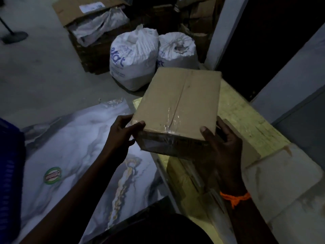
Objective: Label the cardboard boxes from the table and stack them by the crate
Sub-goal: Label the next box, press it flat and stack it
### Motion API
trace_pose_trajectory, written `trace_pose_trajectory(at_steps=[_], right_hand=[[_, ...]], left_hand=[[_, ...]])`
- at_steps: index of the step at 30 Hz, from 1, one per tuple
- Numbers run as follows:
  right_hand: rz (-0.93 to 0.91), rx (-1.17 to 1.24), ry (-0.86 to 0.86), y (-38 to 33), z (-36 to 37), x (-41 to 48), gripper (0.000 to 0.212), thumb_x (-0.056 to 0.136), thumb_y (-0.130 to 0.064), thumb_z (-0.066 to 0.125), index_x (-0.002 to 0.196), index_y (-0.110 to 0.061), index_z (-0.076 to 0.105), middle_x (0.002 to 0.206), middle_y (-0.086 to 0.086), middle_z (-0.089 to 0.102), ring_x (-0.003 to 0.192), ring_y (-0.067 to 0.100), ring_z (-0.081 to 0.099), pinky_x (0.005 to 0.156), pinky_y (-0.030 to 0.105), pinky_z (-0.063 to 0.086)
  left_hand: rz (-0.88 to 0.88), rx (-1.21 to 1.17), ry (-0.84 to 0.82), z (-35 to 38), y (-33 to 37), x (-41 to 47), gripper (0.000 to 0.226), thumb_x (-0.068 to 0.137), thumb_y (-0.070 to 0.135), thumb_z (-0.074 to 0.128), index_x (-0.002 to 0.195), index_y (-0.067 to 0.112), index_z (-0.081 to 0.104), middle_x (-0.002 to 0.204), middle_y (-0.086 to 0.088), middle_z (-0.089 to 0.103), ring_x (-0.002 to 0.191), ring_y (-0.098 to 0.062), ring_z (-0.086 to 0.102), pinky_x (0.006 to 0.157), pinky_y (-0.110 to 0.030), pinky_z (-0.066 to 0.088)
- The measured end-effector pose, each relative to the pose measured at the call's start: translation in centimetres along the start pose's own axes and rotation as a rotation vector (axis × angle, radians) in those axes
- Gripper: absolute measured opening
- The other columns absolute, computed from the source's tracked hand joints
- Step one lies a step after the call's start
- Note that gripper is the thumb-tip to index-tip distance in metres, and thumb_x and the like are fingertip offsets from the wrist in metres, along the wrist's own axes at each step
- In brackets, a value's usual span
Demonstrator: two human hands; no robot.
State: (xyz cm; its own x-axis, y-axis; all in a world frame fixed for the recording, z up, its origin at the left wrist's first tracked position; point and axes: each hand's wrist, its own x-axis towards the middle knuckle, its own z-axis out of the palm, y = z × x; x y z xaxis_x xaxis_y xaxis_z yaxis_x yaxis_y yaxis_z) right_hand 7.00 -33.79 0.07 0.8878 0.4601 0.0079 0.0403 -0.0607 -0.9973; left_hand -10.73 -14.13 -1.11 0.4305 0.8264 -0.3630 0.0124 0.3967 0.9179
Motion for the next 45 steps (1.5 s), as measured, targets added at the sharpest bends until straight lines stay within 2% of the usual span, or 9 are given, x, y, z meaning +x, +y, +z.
trace_pose_trajectory(at_steps=[6,13,16,20,24,32,35,39,45], right_hand=[[0.164,0.166,-0.324,1.8,7.4,1.4,0.050,0.092,-0.008,0.074,0.141,-0.009,0.062,0.128,0.003,0.073,0.119,0.020,0.069,0.102,0.042,0.057],[0.185,0.075,-0.675,6.4,14.8,-0.3,0.054,0.090,-0.011,0.077,0.141,-0.020,0.062,0.129,-0.002,0.072,0.118,0.014,0.069,0.091,0.026,0.058],[0.197,0.016,-0.837,8.6,17.4,-0.9,0.056,0.091,-0.004,0.074,0.139,-0.028,0.059,0.134,0.001,0.069,0.122,0.014,0.067,0.100,0.034,0.056],[0.195,-0.058,-0.939,10.6,18.6,-2.2,0.059,0.089,0.003,0.074,0.136,-0.029,0.060,0.132,-0.010,0.069,0.125,0.012,0.064,0.100,0.030,0.056],[0.184,-0.103,-0.963,11.3,17.4,-3.9,0.061,0.088,0.005,0.073,0.135,-0.033,0.061,0.126,-0.022,0.071,0.124,0.006,0.064,0.094,0.021,0.055],[0.148,-0.220,-0.916,13.3,13.9,-5.5,0.059,0.087,-0.011,0.082,0.141,-0.023,0.063,0.131,-0.021,0.068,0.124,0.005,0.064,0.100,0.038,0.058],[0.165,-0.205,-0.856,13.3,14.0,-5.7,0.052,0.088,-0.010,0.080,0.137,-0.019,0.067,0.128,-0.016,0.071,0.119,0.006,0.067,0.097,0.037,0.059],[0.120,-0.220,-0.797,13.1,15.6,-5.3,0.038,0.091,-0.011,0.077,0.127,-0.020,0.071,0.121,-0.011,0.074,0.109,0.003,0.069,0.091,0.031,0.060],[0.031,-0.250,-0.780,12.9,19.5,-3.5,0.037,0.091,-0.013,0.078,0.127,-0.013,0.069,0.117,-0.004,0.074,0.106,0.006,0.070,0.087,0.029,0.061]], left_hand=[[0.025,-0.022,0.220,-7.4,-0.7,-1.7,0.050,0.075,0.018,0.088,0.118,0.012,0.064,0.116,-0.004,0.072,0.101,-0.020,0.071,0.089,-0.049,0.056],[0.064,-0.100,0.468,-15.2,-3.9,-5.7,0.073,0.079,-0.006,0.077,0.144,0.019,0.053,0.124,0.005,0.064,0.107,-0.015,0.067,0.072,-0.026,0.059],[0.032,-0.076,0.540,-17.2,-6.2,-7.3,0.074,0.076,-0.018,0.073,0.141,0.013,0.055,0.112,0.001,0.068,0.094,-0.011,0.070,0.063,-0.021,0.058],[0.000,-0.065,0.603,-19.0,-9.6,-9.0,0.072,0.072,-0.022,0.073,0.133,0.013,0.059,0.115,-0.008,0.070,0.103,-0.023,0.068,0.064,-0.026,0.060],[-0.012,-0.073,0.617,-19.7,-12.1,-10.3,0.071,0.068,-0.016,0.079,0.128,0.017,0.061,0.122,-0.009,0.068,0.111,-0.025,0.066,0.068,-0.033,0.062],[-0.048,0.091,0.617,-21.5,-15.0,-12.6,0.050,0.079,0.007,0.085,0.124,0.017,0.067,0.118,-0.003,0.072,0.110,-0.021,0.069,0.085,-0.045,0.060],[-0.054,0.178,0.618,-21.8,-14.7,-12.4,0.045,0.080,0.018,0.086,0.122,0.019,0.068,0.112,0.000,0.074,0.105,-0.014,0.070,0.087,-0.037,0.059],[-0.047,0.182,0.645,-22.0,-13.6,-11.2,0.037,0.085,0.019,0.082,0.119,0.017,0.069,0.108,0.003,0.073,0.095,-0.007,0.071,0.072,-0.018,0.056],[0.021,0.201,0.673,-22.6,-12.2,-8.5,0.033,0.091,0.014,0.075,0.122,0.015,0.067,0.113,0.004,0.071,0.091,0.002,0.069,0.073,-0.017,0.057]])
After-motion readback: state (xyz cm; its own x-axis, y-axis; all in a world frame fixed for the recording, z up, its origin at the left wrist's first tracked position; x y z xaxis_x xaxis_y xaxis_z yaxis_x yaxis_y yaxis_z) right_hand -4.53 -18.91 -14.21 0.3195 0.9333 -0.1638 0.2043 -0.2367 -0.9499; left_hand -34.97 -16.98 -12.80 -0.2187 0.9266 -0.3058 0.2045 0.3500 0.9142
